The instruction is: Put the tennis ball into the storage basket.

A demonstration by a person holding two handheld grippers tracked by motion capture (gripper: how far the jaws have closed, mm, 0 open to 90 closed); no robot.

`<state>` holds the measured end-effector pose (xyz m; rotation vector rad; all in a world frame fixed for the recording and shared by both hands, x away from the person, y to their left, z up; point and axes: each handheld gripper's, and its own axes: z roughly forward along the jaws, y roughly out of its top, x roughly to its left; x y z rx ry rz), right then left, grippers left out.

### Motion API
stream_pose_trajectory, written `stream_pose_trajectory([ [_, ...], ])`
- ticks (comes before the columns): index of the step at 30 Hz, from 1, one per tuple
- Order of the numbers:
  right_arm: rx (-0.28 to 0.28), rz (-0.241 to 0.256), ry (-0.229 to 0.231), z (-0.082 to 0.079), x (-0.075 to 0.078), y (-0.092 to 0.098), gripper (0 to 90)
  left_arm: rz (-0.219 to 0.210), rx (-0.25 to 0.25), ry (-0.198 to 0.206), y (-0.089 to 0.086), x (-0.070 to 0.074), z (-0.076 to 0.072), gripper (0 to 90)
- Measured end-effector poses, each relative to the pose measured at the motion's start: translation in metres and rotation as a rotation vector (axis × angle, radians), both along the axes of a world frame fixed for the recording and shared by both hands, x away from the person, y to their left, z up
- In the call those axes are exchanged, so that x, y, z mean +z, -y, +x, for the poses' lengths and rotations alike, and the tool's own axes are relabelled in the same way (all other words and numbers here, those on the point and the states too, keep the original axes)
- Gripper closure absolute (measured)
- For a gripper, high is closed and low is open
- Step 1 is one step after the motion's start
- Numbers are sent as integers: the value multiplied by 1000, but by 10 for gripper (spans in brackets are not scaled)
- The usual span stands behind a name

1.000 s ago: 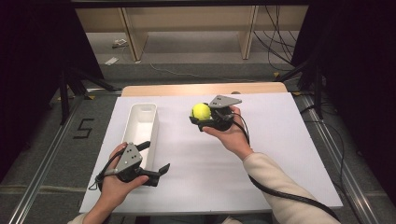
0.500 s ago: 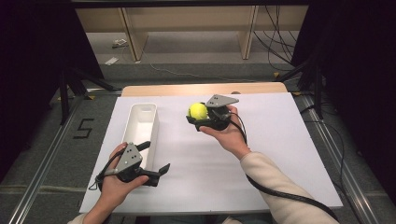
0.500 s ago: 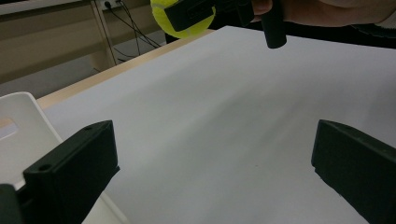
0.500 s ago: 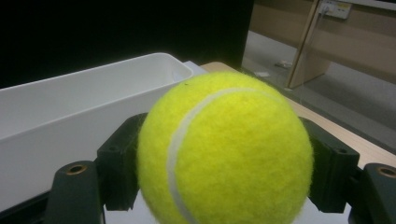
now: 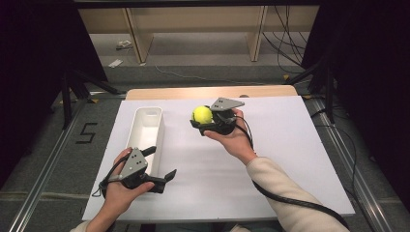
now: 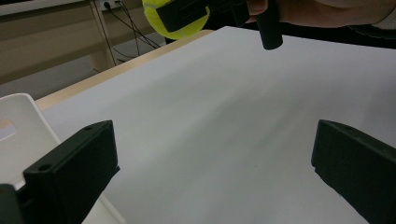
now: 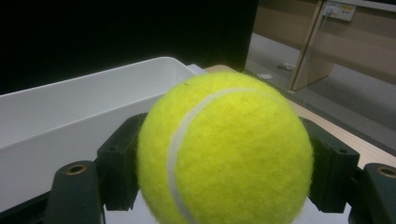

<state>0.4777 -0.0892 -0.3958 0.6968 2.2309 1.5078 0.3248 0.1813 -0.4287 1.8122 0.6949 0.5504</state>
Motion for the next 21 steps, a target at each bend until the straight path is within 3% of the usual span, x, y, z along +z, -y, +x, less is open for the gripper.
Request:
stream_pose_trajectory([
  [21, 13, 8, 1, 1, 2, -10, 269, -3, -3, 1, 0, 0, 0, 0],
])
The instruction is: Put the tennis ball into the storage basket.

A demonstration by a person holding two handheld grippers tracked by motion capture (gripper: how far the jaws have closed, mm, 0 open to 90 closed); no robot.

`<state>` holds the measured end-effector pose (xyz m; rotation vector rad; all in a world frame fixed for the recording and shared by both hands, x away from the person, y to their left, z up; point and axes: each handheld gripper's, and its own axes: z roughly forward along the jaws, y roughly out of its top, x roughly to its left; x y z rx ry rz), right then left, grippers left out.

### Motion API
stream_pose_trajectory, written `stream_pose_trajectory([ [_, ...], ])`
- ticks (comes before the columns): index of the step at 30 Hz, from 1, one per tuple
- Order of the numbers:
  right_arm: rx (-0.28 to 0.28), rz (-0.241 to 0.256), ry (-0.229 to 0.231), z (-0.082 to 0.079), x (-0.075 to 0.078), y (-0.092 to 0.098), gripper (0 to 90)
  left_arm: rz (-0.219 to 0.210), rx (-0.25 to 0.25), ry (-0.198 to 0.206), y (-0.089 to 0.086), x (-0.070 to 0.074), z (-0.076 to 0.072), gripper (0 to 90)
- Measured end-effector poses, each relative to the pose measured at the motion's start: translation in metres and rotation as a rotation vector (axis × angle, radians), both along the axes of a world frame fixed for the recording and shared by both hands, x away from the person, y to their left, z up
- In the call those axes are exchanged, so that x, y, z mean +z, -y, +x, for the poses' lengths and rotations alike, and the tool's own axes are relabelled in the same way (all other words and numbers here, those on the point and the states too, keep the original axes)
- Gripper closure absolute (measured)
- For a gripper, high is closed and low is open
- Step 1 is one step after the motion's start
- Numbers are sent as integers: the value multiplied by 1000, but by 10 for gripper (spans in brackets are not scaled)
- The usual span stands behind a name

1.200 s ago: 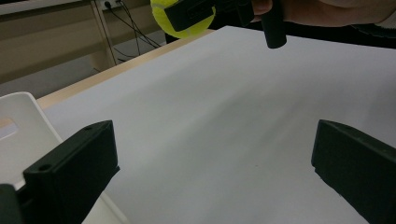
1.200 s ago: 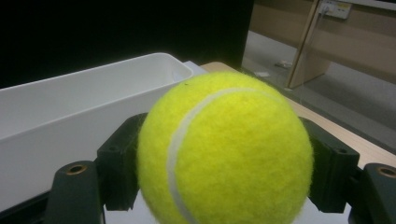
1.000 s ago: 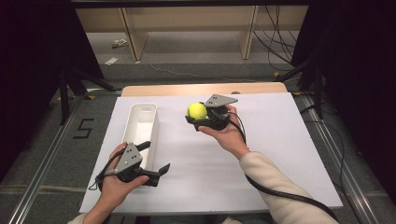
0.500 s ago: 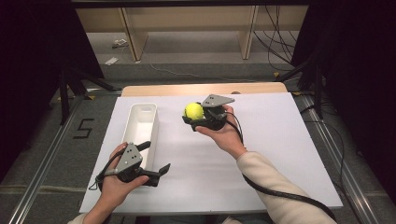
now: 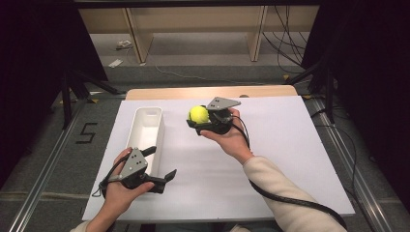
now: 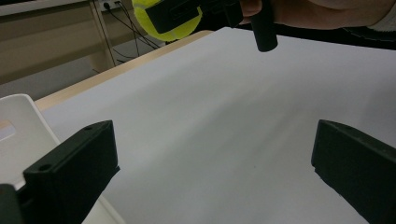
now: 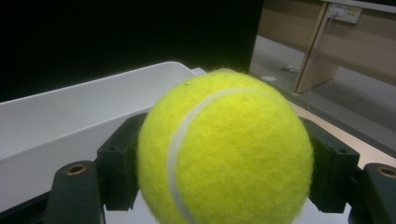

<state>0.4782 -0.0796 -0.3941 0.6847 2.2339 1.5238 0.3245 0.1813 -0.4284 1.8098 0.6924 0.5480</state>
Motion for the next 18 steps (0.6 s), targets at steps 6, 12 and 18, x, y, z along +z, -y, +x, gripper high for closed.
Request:
stream_pose_trajectory([
  [6, 4, 3, 0, 0, 0, -3, 269, -1, 1, 2, 0, 0, 0, 0],
  [12, 7, 6, 3, 0, 2, -5, 269, 0, 1, 2, 0, 0, 0, 1],
  [18, 11, 8, 6, 1, 2, -6, 269, 1, 2, 2, 0, 0, 0, 1],
])
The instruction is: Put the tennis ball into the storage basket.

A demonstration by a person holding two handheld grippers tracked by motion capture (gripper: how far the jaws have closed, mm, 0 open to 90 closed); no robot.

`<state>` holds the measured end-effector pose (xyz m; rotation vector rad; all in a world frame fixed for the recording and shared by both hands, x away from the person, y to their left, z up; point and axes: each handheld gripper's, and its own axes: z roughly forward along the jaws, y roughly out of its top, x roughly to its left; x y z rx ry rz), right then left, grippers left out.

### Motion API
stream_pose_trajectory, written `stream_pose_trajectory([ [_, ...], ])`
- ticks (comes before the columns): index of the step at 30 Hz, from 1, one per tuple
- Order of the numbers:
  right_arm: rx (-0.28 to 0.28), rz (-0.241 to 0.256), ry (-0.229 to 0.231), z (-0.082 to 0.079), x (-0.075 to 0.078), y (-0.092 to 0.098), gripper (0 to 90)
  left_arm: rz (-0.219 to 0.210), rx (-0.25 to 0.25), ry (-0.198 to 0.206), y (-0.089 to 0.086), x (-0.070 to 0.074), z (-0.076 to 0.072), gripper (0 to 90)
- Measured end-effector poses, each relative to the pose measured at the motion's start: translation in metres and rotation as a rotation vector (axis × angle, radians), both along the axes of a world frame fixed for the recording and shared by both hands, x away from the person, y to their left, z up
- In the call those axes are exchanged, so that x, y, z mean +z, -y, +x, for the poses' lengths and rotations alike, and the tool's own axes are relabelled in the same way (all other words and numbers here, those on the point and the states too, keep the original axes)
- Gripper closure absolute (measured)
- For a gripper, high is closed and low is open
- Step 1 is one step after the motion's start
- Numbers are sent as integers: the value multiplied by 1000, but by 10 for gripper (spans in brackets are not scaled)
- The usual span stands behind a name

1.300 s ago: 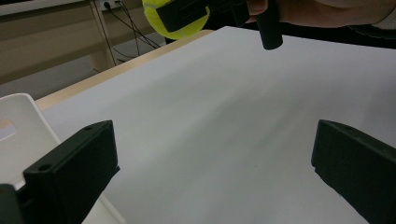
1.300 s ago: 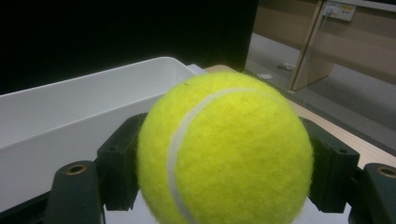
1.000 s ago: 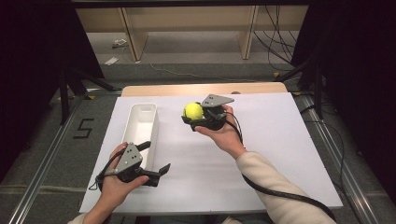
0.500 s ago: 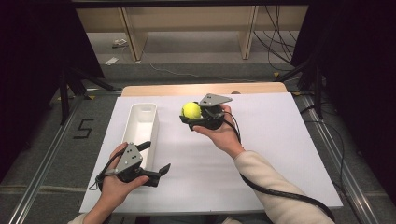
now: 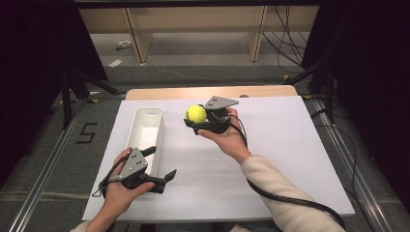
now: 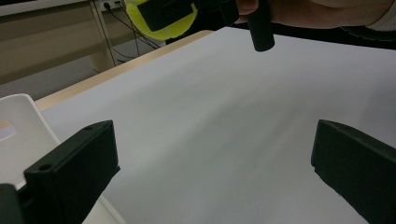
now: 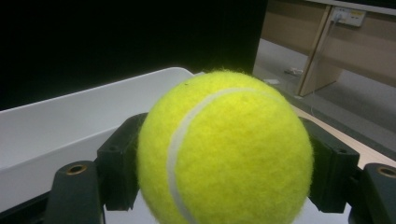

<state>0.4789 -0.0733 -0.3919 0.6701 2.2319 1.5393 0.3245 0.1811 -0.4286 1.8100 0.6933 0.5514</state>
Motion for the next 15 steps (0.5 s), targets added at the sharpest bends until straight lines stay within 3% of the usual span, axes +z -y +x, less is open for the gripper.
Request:
stream_pose_trajectory([
  [15, 13, 2, -3, -1, 0, -7, 269, -2, 0, 0, 0, 0, 0, 1],
])
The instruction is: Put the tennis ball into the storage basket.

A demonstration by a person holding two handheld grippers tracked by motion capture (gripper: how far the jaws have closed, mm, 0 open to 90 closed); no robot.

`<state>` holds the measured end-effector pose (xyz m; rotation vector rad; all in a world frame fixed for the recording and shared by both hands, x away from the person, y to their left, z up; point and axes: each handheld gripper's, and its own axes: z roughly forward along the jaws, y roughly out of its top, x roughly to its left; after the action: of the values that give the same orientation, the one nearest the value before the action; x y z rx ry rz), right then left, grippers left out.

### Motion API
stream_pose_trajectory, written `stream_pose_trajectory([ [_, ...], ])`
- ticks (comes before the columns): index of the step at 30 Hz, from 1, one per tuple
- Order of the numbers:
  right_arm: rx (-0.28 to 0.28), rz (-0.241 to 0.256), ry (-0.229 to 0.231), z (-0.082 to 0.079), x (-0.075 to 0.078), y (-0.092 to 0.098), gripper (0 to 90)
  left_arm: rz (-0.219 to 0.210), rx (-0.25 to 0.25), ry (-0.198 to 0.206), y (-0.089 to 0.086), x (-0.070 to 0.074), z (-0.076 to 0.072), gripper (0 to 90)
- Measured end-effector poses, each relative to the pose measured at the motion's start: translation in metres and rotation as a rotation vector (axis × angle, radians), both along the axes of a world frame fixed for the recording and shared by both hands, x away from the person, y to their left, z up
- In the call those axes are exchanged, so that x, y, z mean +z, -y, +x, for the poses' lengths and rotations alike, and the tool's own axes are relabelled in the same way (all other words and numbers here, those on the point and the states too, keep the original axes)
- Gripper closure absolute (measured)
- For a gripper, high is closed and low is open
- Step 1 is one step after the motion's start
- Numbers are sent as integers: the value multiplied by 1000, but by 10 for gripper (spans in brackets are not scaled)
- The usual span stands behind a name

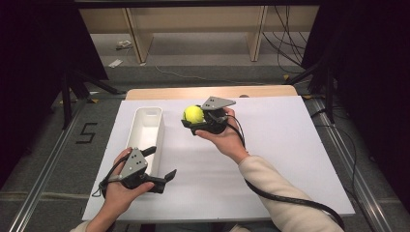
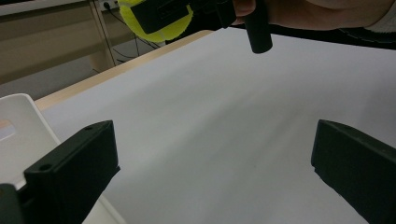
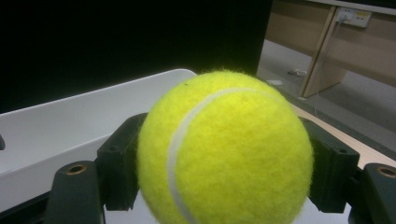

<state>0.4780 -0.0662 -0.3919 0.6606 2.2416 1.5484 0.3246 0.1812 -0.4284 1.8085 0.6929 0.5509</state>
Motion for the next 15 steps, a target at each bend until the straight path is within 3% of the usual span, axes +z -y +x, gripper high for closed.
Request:
stream_pose_trajectory([
  [15, 15, -1, 0, 0, -1, -8, 269, -3, 1, -2, 0, 0, 0, 1],
])
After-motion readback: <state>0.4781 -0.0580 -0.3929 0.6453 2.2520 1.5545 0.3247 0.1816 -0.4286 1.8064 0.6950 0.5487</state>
